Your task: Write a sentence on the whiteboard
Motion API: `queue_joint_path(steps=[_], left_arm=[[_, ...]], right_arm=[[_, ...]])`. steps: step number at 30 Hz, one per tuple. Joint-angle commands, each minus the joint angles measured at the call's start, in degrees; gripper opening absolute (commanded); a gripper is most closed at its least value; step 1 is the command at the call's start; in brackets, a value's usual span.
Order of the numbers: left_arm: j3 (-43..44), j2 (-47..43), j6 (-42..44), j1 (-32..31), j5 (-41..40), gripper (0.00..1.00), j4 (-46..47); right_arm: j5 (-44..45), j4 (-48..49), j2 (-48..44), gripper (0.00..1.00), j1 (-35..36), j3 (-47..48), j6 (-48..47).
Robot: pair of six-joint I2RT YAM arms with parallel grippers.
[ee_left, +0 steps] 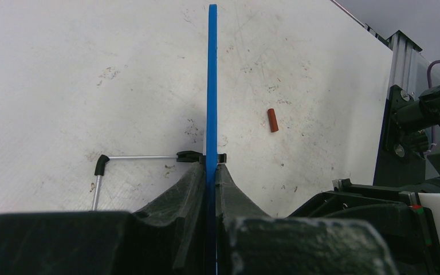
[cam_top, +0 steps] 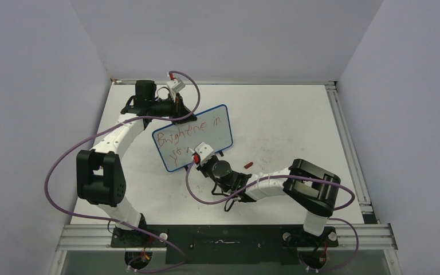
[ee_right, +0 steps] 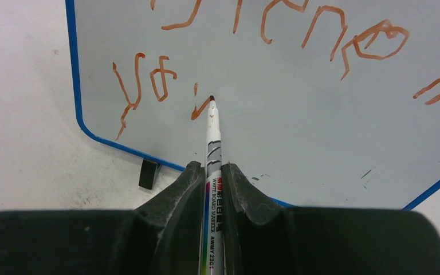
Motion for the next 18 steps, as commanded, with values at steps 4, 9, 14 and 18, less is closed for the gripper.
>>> queue_joint_path(steps=[4,9,14,18], left_arm=[[-2.36,0.27,0.23,-0.89,0.27,0.0,-8.34],[-2.31,0.2,0.23,-0.92,0.3,0.0,-8.37],[-2.36,0.22,0.23,-0.87,0.28,0.0,-8.35],[-2.35,0.32,0.23,-0.91,0.35,0.0,-8.39]], right_arm=[[2.73,2.12,-0.75,0.05,-0.86,1.29,0.6],[2.86,1.65,0.68,0.05,-0.08,-0.13,1.64],[3.26,1.61,1.23,0.05,0.22,-1.08,2.44],[3.27,1.36,1.4,0.05,0.22,-1.01,2.42]])
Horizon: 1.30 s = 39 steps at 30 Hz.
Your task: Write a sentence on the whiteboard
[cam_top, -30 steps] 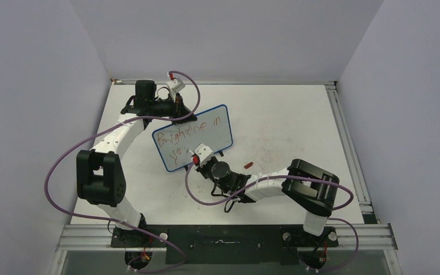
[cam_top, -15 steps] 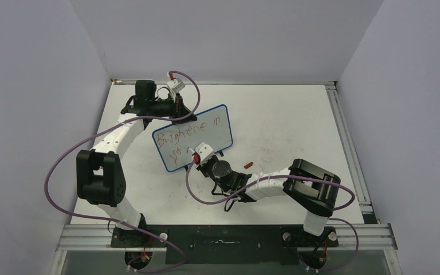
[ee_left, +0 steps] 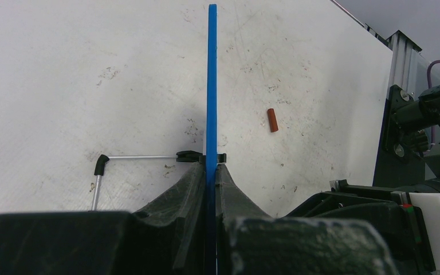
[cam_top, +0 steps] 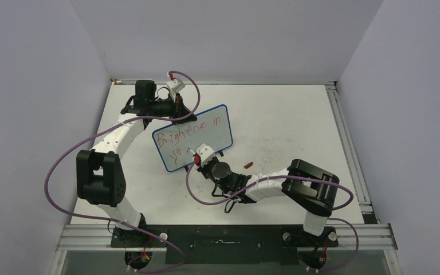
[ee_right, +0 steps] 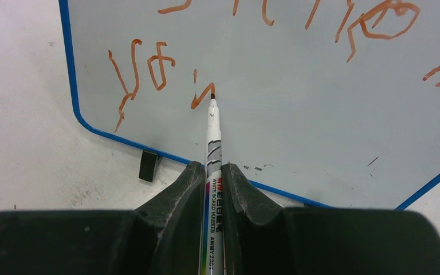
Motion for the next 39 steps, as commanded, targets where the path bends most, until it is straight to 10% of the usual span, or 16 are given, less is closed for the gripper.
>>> queue_joint_path(steps=[1,39], left_arm=[[-2.35,0.32,0.23,-0.89,0.41,0.0,-8.38],[-2.34,0.25,0.23,-0.85,0.29,0.0,-8.46]], right_arm=[[2.29,1.27,1.02,0.05,-0.17,-0.24,1.03],[0.74,4.12,-3.24,0.05,-0.34,2.27,-2.32]])
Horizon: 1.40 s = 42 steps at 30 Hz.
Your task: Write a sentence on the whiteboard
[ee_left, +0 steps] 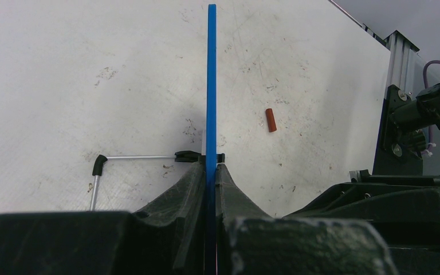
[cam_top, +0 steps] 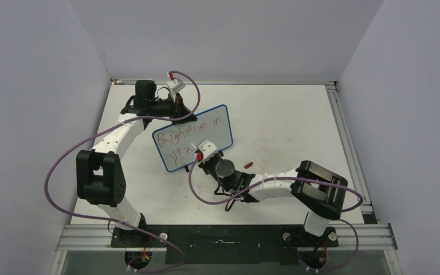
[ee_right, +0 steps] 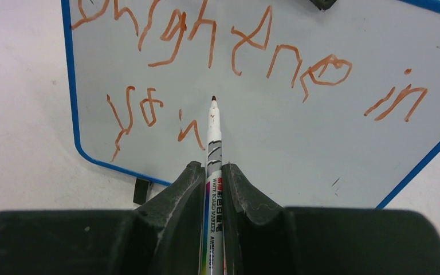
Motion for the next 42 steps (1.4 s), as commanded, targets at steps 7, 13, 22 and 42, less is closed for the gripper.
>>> queue_joint_path(steps=[7,13,22,42], left_arm=[[-2.27,0.24,0.33,-0.92,0.04,0.0,-8.35],[-2.22,0.22,0.34,-0.93,0.05,0.0,-8.43],[-2.27,0.15,0.34,-0.86,0.05,0.0,-8.36],[-2.27,0.18,0.34,-0.94,0.03,0.0,-8.43]], right_arm=[[-1.48,2.29,2.67,0.05,-0.9,3.28,0.29],[0.22,1.28,3.73,0.05,-1.33,3.67,1.11],[3.22,0.87,2.02,0.05,-2.13,0.99,2.57],[1.76,-1.58,4.37,0.05,-0.73,-0.51,3.7]])
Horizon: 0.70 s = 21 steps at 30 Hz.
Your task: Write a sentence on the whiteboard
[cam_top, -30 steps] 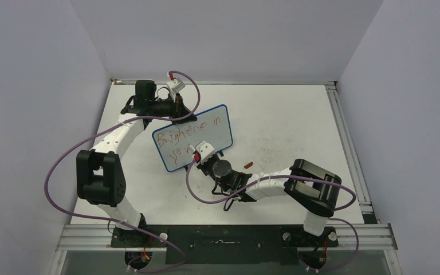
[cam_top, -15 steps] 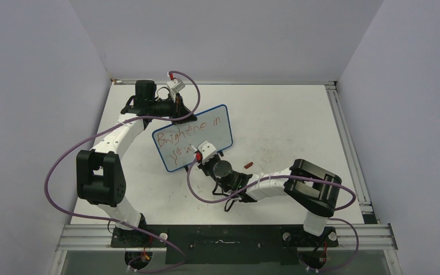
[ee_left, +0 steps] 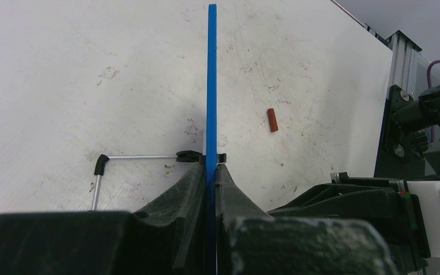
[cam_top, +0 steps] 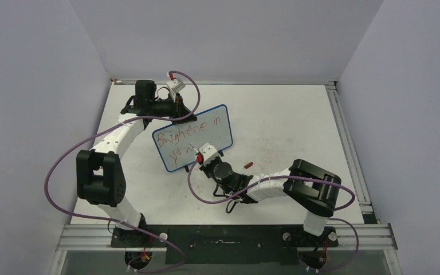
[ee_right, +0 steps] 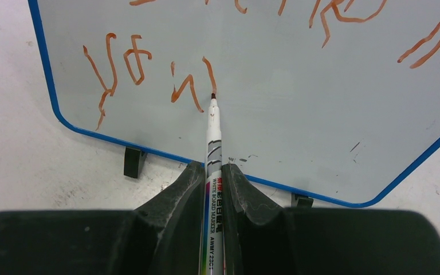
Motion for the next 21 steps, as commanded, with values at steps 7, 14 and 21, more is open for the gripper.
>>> queue_joint_path(steps=[7,14,21], left_arm=[[-2.28,0.21,0.33,-0.92,0.16,0.0,-8.49],[-2.28,0.15,0.41,-0.94,0.16,0.0,-8.56],[-2.28,0.15,0.41,-0.93,0.15,0.0,-8.51]], right_arm=[[0.54,-1.24,0.96,0.05,-0.02,-0.15,2.61],[0.01,-1.89,1.34,0.05,0.23,-0.29,2.92],[-0.14,-1.86,1.19,0.05,0.33,-0.13,2.68]])
